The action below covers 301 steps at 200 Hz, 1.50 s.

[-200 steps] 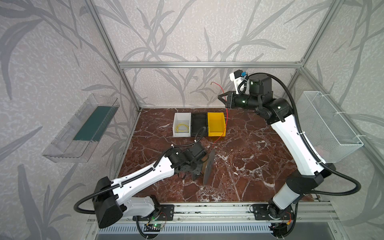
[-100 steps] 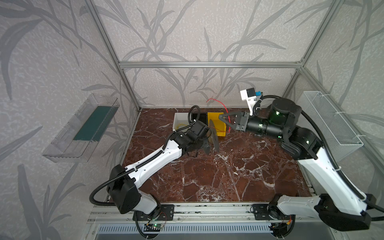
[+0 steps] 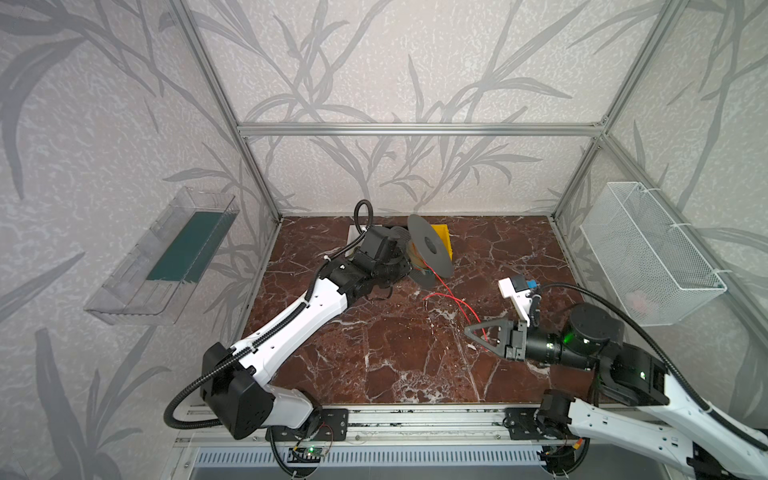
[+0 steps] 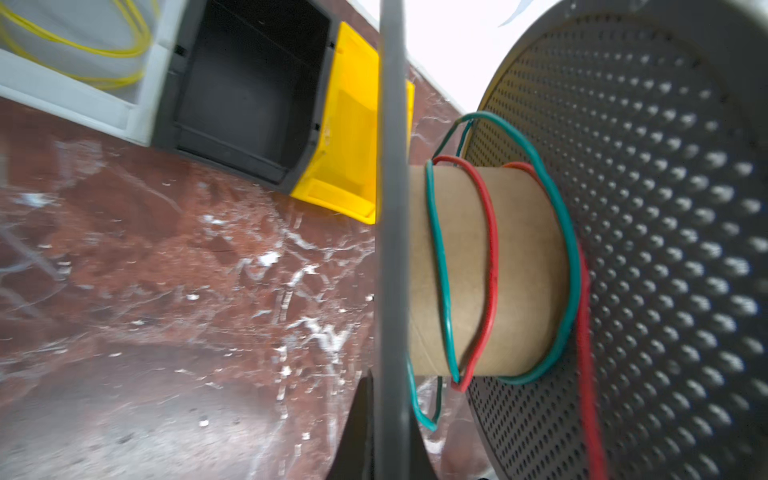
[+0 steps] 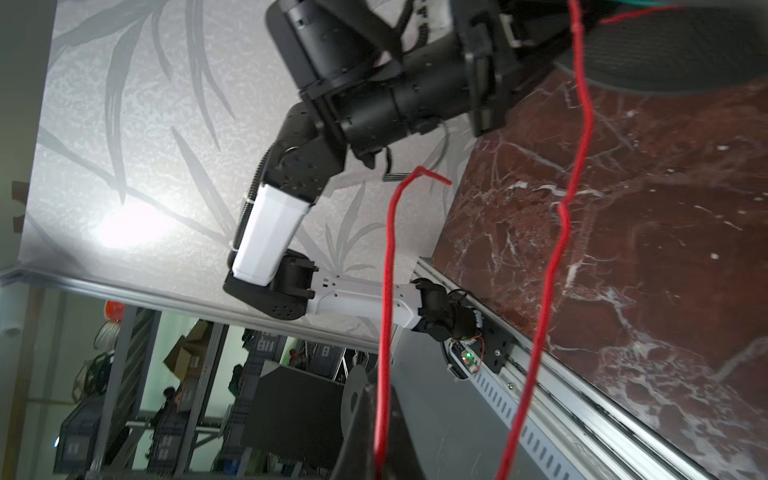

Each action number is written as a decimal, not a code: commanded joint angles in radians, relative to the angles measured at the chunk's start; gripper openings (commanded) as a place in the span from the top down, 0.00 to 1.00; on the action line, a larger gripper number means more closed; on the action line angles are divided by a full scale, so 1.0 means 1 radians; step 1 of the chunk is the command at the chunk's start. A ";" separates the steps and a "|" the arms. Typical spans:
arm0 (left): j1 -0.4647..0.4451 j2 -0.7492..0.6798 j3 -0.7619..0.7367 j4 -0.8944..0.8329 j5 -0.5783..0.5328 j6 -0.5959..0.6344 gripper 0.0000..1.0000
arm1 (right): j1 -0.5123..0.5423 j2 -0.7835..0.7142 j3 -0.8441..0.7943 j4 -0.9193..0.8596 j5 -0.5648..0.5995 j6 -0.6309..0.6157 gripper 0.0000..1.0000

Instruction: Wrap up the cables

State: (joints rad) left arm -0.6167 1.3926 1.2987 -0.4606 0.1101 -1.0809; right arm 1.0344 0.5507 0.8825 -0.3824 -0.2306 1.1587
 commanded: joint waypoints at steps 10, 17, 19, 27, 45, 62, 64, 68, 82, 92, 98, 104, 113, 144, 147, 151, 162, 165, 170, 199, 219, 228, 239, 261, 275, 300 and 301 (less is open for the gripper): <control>0.100 -0.090 -0.107 0.426 0.076 -0.162 1.00 | 0.024 -0.313 -0.133 -0.146 0.156 0.099 1.00; 0.120 -0.111 -0.142 0.490 0.110 -0.180 1.00 | 0.023 -0.354 -0.147 -0.208 0.195 0.103 1.00; 0.127 -0.116 -0.151 0.504 0.120 -0.184 1.00 | 0.023 -0.363 -0.152 -0.220 0.210 0.104 1.00; 0.151 -0.140 -0.174 0.537 0.163 -0.194 1.00 | 0.024 -0.400 -0.173 -0.246 0.240 0.104 1.00; 0.189 -0.207 -0.217 0.576 0.243 -0.180 1.00 | 0.024 -0.476 -0.224 -0.269 0.333 0.104 1.00; 0.217 -0.294 -0.291 0.626 0.274 -0.195 1.00 | 0.024 -0.496 -0.235 -0.306 0.409 0.169 1.00; 0.219 -0.304 -0.301 0.631 0.274 -0.199 1.00 | 0.024 -0.497 -0.239 -0.310 0.417 0.169 1.00; 0.226 -0.329 -0.323 0.647 0.272 -0.206 1.00 | 0.024 -0.497 -0.242 -0.312 0.425 0.184 1.00; 0.251 -0.399 -0.384 0.705 0.285 -0.228 1.00 | 0.025 -0.494 -0.246 -0.331 0.466 0.205 1.00; 0.277 -0.432 -0.419 0.765 0.321 -0.249 1.00 | 0.024 -0.486 -0.239 -0.355 0.511 0.211 1.00; 0.290 -0.450 -0.434 0.791 0.347 -0.258 1.00 | 0.024 -0.481 -0.235 -0.357 0.537 0.202 1.00; 0.302 -0.468 -0.451 0.808 0.369 -0.265 1.00 | 0.024 -0.475 -0.230 -0.357 0.566 0.195 1.00; 0.318 -0.498 -0.473 0.820 0.400 -0.268 1.00 | 0.024 -0.465 -0.219 -0.356 0.609 0.182 1.00; 0.339 -0.558 -0.487 0.814 0.576 -0.231 1.00 | 0.023 -0.389 -0.169 -0.302 0.711 0.119 1.00; 0.339 -0.559 -0.486 0.825 0.603 -0.228 1.00 | 0.024 -0.373 -0.158 -0.298 0.716 0.108 1.00; 0.339 -0.561 -0.484 0.838 0.642 -0.223 1.00 | 0.024 -0.348 -0.141 -0.295 0.723 0.095 1.00; 0.339 -0.571 -0.478 0.845 0.742 -0.204 1.00 | 0.024 -0.270 -0.080 -0.286 0.741 0.045 1.00; 0.339 -0.576 -0.477 0.840 0.763 -0.196 1.00 | 0.024 -0.246 -0.064 -0.284 0.747 0.026 1.00; 0.338 -0.590 -0.478 0.826 0.797 -0.180 1.00 | 0.024 -0.208 -0.029 -0.288 0.760 0.002 1.00; 0.337 -0.693 -0.475 0.659 0.905 -0.062 1.00 | -0.002 -0.022 0.167 -0.294 0.785 -0.140 1.00; 0.337 -0.741 -0.463 0.531 0.945 0.022 1.00 | -0.135 0.109 0.310 -0.293 0.642 -0.211 1.00; 0.337 -0.752 -0.458 0.492 0.972 0.048 1.00 | -0.230 0.180 0.373 -0.289 0.490 -0.218 1.00; 0.336 -0.770 -0.457 0.475 1.000 0.071 1.00 | -0.377 0.280 0.439 -0.259 0.244 -0.214 1.00; 0.334 -0.795 -0.426 0.325 1.021 0.185 1.00 | -0.552 0.473 0.559 -0.183 -0.091 -0.237 1.00; 0.329 -0.792 -0.405 0.220 1.018 0.269 1.00 | -0.554 0.576 0.680 -0.201 -0.145 -0.338 1.00; 0.302 -0.758 -0.401 0.132 1.012 0.346 1.00 | -0.558 0.745 0.867 -0.215 -0.316 -0.441 1.00; 0.300 -0.754 -0.400 0.128 1.010 0.351 1.00 | -0.558 0.751 0.875 -0.216 -0.323 -0.443 1.00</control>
State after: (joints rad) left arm -0.2867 0.6186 0.8551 -0.2337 1.0550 -0.8814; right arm 0.4824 1.2068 1.6180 -0.6186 -0.2604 0.8478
